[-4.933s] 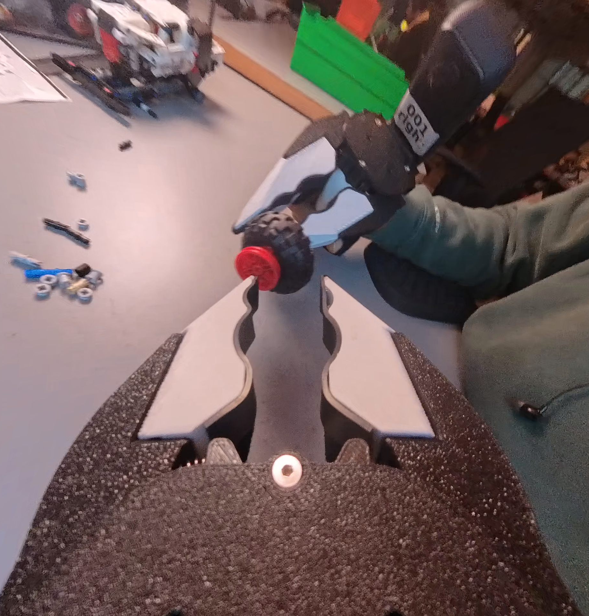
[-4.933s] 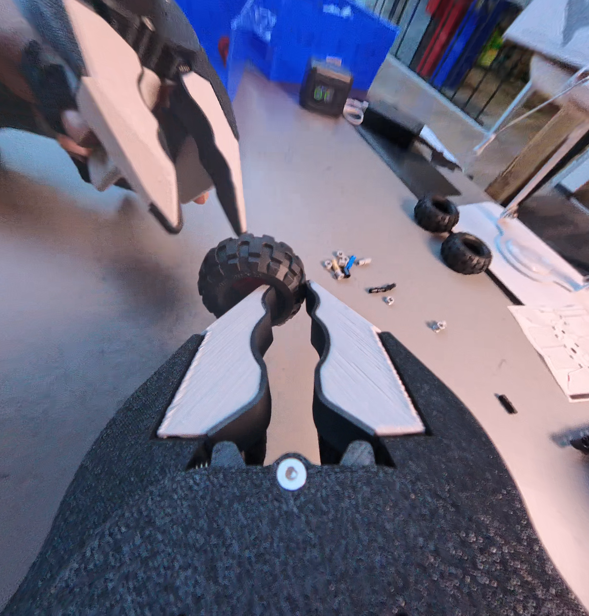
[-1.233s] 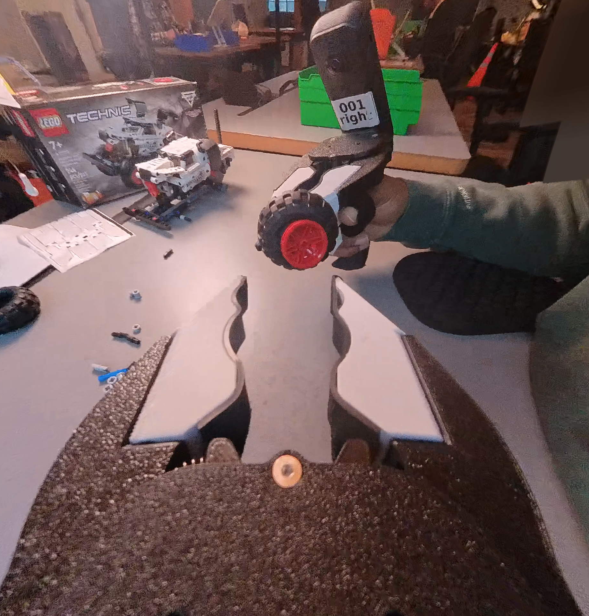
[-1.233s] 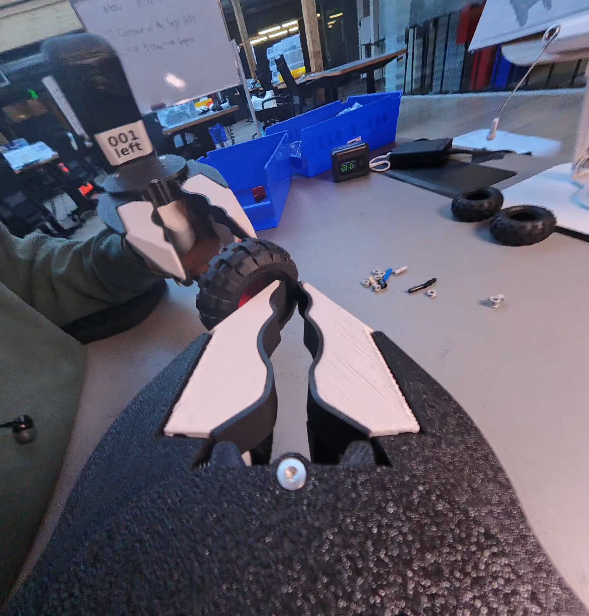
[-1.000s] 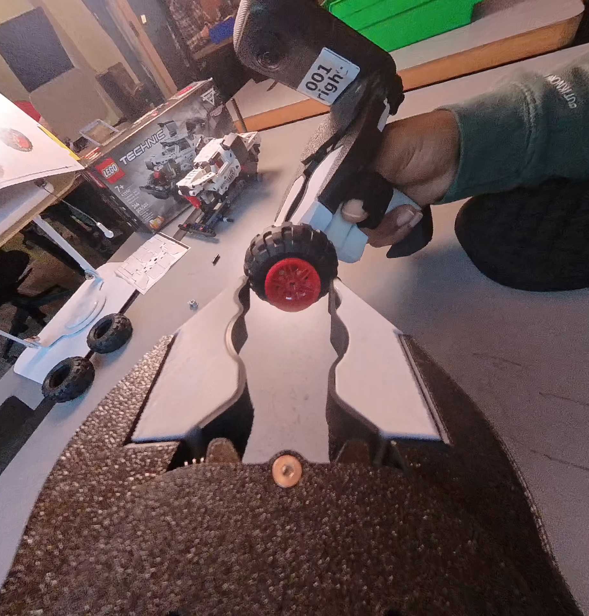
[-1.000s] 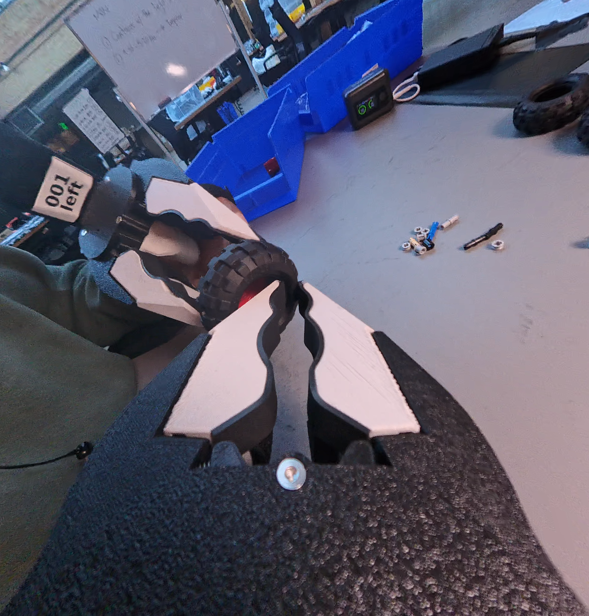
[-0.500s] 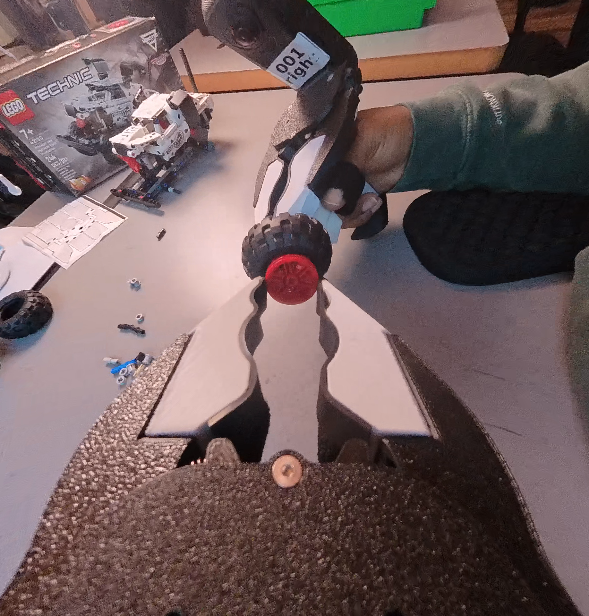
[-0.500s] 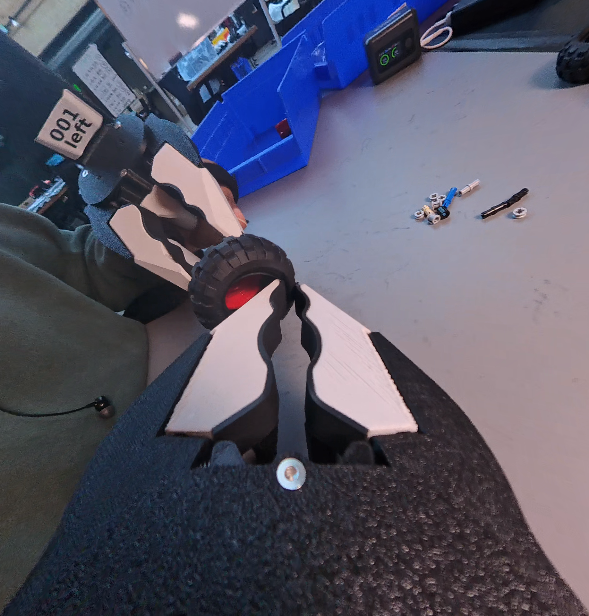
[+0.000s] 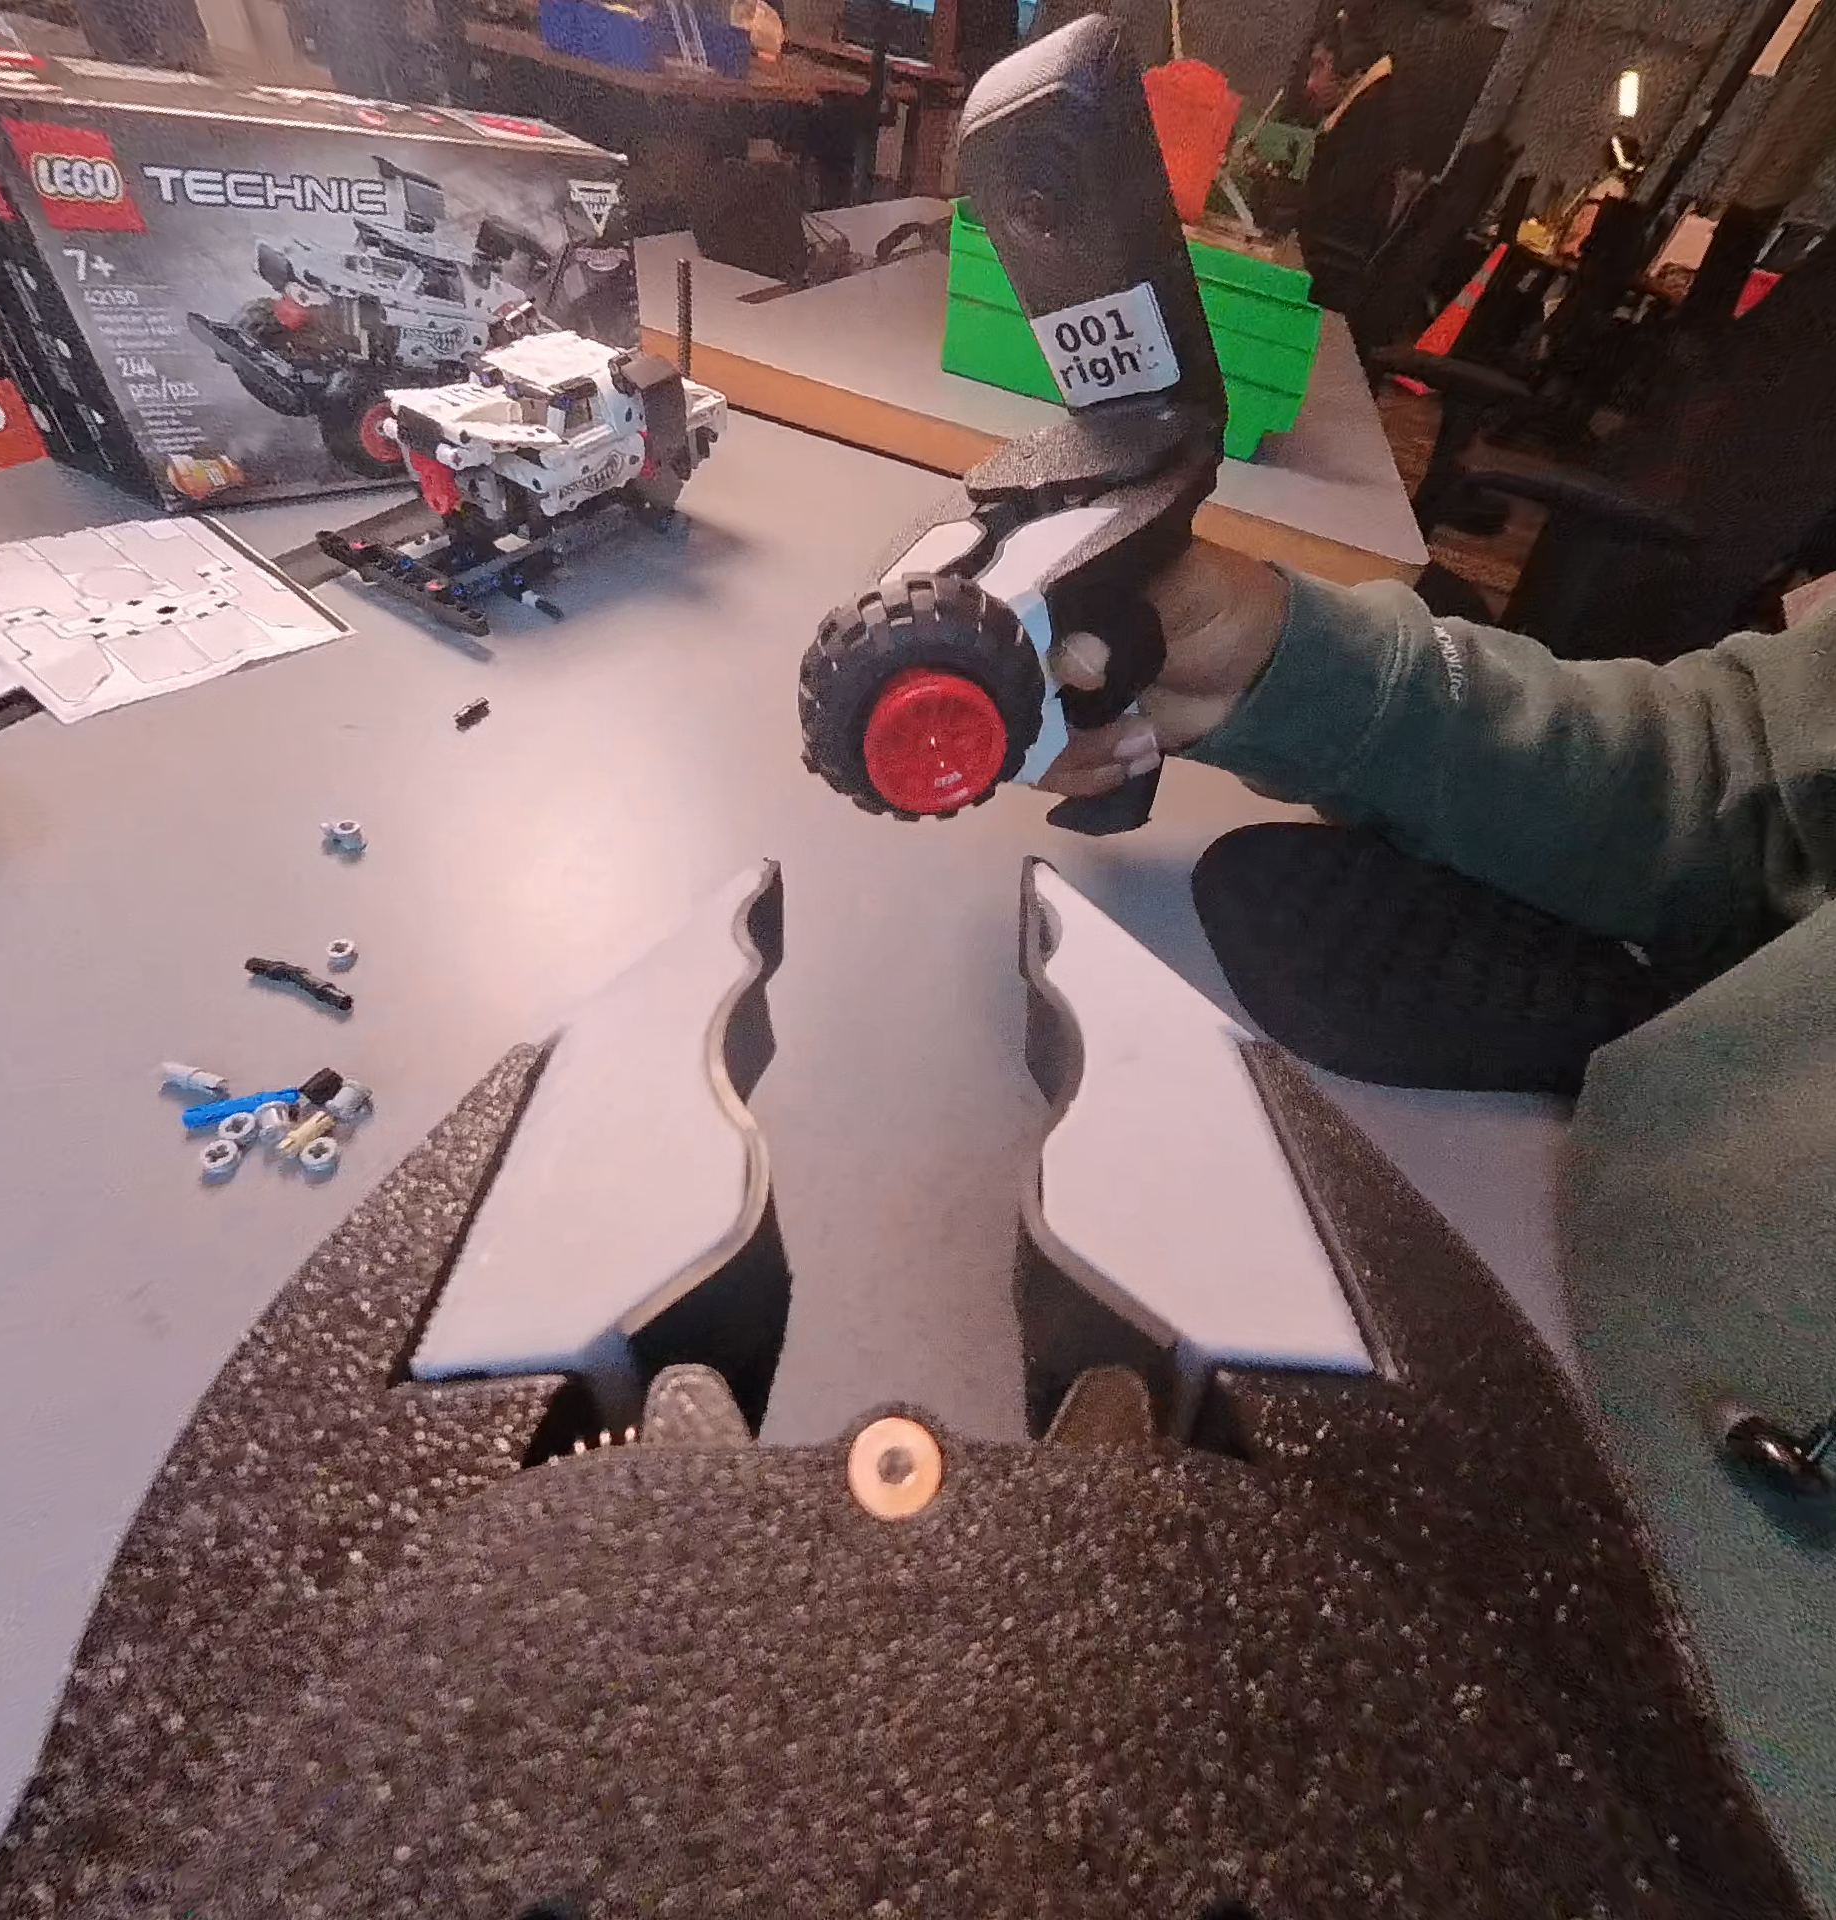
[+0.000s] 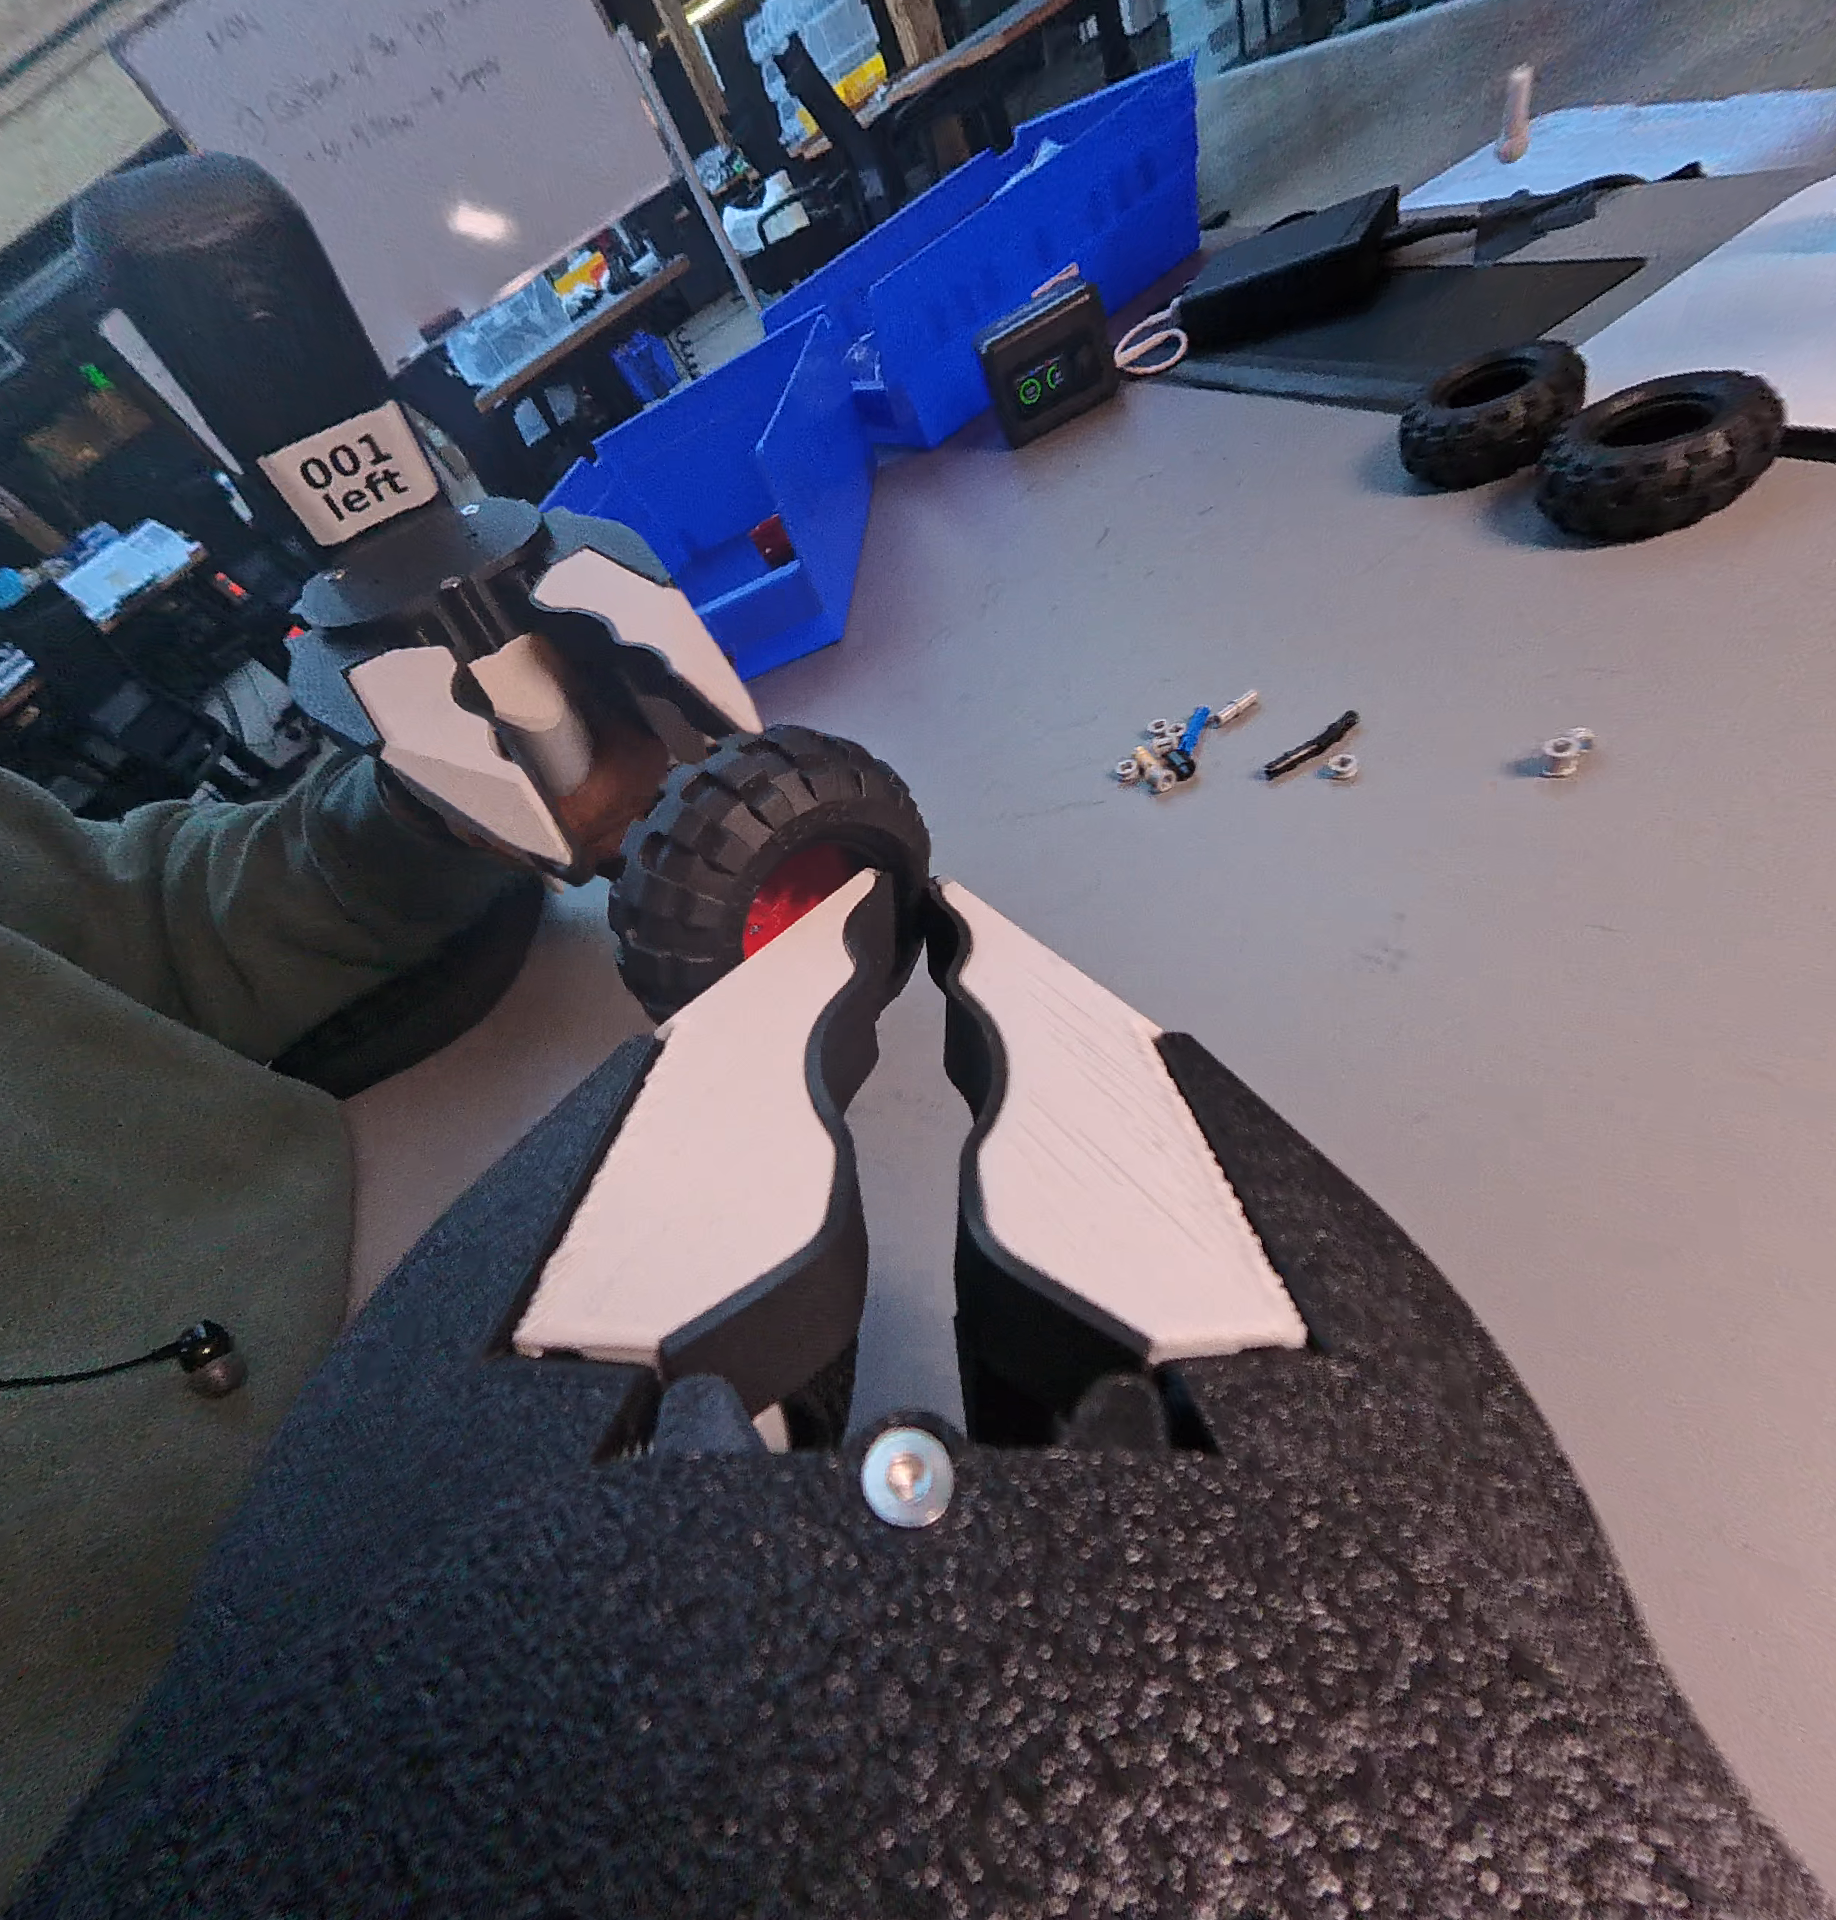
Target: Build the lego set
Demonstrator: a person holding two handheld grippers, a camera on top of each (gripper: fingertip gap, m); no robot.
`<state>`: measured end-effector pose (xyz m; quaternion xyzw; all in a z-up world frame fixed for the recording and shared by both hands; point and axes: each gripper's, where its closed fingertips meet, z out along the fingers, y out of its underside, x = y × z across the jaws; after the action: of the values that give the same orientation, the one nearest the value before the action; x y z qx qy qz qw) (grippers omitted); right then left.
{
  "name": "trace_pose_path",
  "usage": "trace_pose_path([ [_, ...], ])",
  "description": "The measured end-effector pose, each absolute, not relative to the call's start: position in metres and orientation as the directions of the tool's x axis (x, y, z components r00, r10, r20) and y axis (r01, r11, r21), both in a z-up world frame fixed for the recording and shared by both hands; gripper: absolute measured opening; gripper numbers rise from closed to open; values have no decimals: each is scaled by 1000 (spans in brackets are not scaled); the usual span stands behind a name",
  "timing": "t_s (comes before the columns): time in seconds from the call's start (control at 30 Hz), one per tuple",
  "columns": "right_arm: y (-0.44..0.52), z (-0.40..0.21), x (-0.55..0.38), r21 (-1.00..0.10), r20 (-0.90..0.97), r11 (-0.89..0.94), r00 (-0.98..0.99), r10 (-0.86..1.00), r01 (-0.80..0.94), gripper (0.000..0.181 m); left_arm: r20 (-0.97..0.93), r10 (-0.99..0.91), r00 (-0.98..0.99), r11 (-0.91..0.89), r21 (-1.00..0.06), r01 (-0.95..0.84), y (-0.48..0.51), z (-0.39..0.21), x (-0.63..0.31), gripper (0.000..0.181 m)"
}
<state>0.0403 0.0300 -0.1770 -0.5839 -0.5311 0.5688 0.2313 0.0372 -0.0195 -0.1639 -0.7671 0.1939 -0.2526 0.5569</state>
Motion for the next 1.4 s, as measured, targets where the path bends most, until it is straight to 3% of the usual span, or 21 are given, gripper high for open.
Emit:
trace_pose_path([
  [0.07, 20, -179, 33, -870, -426, -332, -216, 879, 363, 3, 144, -571, 808, -288, -957, -33, -13, -163, 47, 48],
  [0.27, 14, -183, 24, -864, -424, -333, -187, 886, 377, 4, -30, -517, 856, -275, -941, -199, -3, -173, 48, 42],
  [0.37, 17, -194, 25, -880, -303, -220, -141, 943, 421, 3, -71, -540, 839, -305, -912, -273, -6, -186, 46, 28],
  [0.5, 17, -205, 26, -877, -197, -118, -124, 973, 466, 3, -3, -547, 837, -372, -895, -246, -6, -199, 46, 27],
  [0.63, 14, -205, 24, -891, -157, -87, -122, 980, 445, 1, 388, -539, 747, -467, -876, 118, -7, -187, 42, 27],
  [0.73, 5, -207, 21, -906, -57, 21, -171, 984, 424, 0, 666, -512, 543, -522, -743, 418, -4, -170, 34, 28],
  [0.77, -4, -206, 19, -912, -28, 58, -202, 979, 406, 0, 716, -504, 483, -544, -698, 467, -4, -167, 32, 28],
  [0.83, 0, -208, 18, -894, 124, 189, -181, 976, 407, 0, 701, -510, 499, -552, -711, 435, -6, -169, 31, 28],
  [0.97, 20, -184, 21, -949, -1, 41, -133, 991, 312, 0, 610, -544, 576, -532, -782, 325, -13, -170, 40, 27],
  [1.17, 20, -178, 27, -956, -122, -69, -171, 978, 286, 0, 586, -567, 578, -496, -804, 328, -16, -161, 48, 26],
  [1.23, 33, -176, 28, -956, -119, -86, -104, 987, 280, 0, 562, -587, 583, -438, -826, 356, -20, -151, 42, 0],
  [1.33, 72, -172, 49, -957, -176, -165, -25, 984, 240, 0, 523, -555, 647, -417, -848, 328, -28, -153, 21, 0],
  [1.4, 56, -169, 46, -965, -86, -70, -52, 995, 253, 1, 531, -533, 659, -449, -837, 311, -27, -163, 18, 0],
])
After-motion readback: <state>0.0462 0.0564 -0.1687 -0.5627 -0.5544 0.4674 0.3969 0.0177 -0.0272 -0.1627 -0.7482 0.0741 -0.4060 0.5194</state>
